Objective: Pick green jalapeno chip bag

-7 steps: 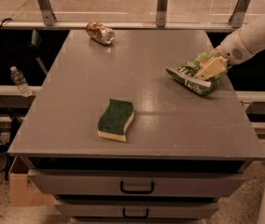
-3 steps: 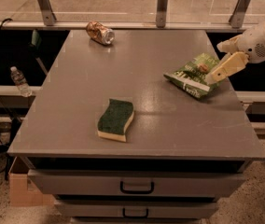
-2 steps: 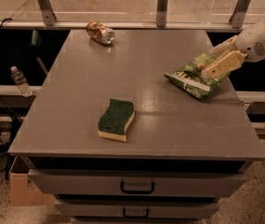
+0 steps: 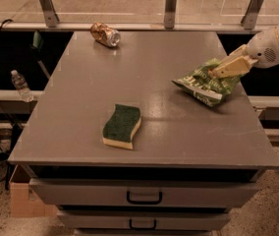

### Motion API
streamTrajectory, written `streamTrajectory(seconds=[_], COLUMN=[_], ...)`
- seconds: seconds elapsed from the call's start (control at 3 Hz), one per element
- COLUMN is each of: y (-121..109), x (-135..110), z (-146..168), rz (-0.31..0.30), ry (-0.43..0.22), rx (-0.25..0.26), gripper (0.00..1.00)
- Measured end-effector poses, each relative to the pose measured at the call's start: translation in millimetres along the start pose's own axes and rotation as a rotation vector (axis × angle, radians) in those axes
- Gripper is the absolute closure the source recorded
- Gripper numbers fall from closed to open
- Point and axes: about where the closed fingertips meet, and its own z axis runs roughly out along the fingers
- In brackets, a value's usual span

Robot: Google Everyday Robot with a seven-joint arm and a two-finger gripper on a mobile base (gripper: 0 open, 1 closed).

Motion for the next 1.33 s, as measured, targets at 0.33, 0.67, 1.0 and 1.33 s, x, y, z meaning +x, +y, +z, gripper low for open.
streamTrajectory(seconds=[0.33,0.67,1.0,1.33], y=[8,29,49,64], x=[-18,-57,-106,-151], z=[-12,-33,-52,-70], rz=[-0.031,-0.096,-0.157,-0.181], ry=[-0.039,-0.124,-0.234,-0.377], rx=[0.000,-0.012,-0.016,-0.004], gripper=[0.99,1.00,1.00,1.00])
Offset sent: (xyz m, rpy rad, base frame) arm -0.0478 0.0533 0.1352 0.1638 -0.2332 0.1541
